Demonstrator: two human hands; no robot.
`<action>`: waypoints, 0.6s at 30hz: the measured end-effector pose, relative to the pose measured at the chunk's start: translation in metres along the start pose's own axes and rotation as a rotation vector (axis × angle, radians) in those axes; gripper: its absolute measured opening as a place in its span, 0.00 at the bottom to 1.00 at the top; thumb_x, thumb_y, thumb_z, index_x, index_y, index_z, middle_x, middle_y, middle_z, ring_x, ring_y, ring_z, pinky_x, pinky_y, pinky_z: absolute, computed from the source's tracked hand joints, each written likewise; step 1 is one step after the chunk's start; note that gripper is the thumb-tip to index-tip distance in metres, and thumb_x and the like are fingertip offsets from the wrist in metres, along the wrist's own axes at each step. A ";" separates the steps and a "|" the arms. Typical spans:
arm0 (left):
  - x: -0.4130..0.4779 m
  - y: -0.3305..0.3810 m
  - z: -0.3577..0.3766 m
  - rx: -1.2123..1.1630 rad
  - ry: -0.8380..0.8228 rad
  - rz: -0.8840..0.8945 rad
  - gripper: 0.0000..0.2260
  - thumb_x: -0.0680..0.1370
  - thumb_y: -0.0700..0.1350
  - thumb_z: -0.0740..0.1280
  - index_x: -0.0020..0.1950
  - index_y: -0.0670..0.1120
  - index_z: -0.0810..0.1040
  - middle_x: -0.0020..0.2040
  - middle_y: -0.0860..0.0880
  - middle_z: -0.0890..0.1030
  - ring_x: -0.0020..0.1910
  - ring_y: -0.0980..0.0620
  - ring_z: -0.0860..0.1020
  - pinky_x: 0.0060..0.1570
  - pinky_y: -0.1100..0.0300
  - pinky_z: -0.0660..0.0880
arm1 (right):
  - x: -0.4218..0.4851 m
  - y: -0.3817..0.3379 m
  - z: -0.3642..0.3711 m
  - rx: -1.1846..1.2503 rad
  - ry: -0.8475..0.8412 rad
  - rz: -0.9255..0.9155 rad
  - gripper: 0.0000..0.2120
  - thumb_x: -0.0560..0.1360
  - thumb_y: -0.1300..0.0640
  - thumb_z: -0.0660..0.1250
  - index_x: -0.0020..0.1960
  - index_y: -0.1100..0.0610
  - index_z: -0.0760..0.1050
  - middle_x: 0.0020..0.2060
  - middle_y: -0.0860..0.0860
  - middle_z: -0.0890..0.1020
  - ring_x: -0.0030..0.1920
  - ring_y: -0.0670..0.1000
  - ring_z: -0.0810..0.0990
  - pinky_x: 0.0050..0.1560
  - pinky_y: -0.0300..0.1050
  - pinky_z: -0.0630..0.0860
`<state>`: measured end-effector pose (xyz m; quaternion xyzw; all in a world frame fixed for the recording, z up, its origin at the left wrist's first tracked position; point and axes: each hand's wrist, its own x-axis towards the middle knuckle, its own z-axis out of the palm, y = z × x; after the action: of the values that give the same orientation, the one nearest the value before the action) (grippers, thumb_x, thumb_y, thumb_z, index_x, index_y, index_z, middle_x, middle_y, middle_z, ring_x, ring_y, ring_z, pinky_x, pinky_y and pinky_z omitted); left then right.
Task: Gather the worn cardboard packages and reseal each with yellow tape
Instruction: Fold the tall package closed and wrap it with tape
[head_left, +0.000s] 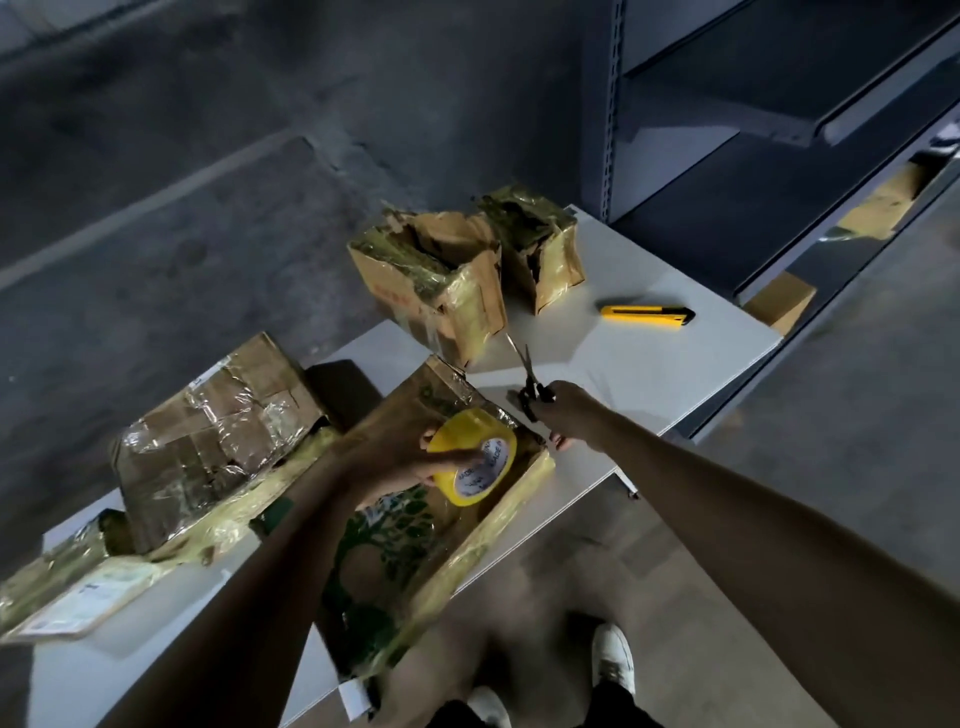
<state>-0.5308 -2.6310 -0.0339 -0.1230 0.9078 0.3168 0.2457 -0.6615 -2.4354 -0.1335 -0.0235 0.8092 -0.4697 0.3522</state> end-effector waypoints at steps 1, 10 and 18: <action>-0.001 -0.006 0.001 0.065 -0.005 0.002 0.43 0.57 0.78 0.68 0.65 0.55 0.75 0.61 0.53 0.80 0.56 0.55 0.80 0.58 0.51 0.78 | -0.005 -0.003 0.003 0.048 0.040 -0.008 0.17 0.78 0.44 0.67 0.46 0.59 0.73 0.40 0.57 0.78 0.36 0.54 0.77 0.33 0.45 0.77; 0.000 -0.037 0.029 -0.387 -0.032 0.091 0.29 0.73 0.48 0.76 0.71 0.51 0.68 0.62 0.47 0.77 0.58 0.48 0.78 0.54 0.46 0.81 | -0.057 0.006 0.040 0.221 0.323 -0.054 0.14 0.76 0.66 0.67 0.61 0.58 0.75 0.47 0.56 0.81 0.37 0.54 0.78 0.30 0.41 0.74; -0.013 -0.048 0.049 -0.648 -0.002 0.181 0.23 0.67 0.52 0.76 0.59 0.51 0.74 0.57 0.43 0.80 0.57 0.42 0.79 0.58 0.40 0.77 | -0.060 0.014 0.063 0.163 0.494 -0.054 0.15 0.73 0.69 0.67 0.55 0.53 0.75 0.45 0.56 0.81 0.41 0.57 0.79 0.29 0.36 0.72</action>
<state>-0.4838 -2.6356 -0.0851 -0.1132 0.7668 0.6098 0.1656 -0.5750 -2.4522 -0.1313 0.0988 0.8292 -0.5340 0.1322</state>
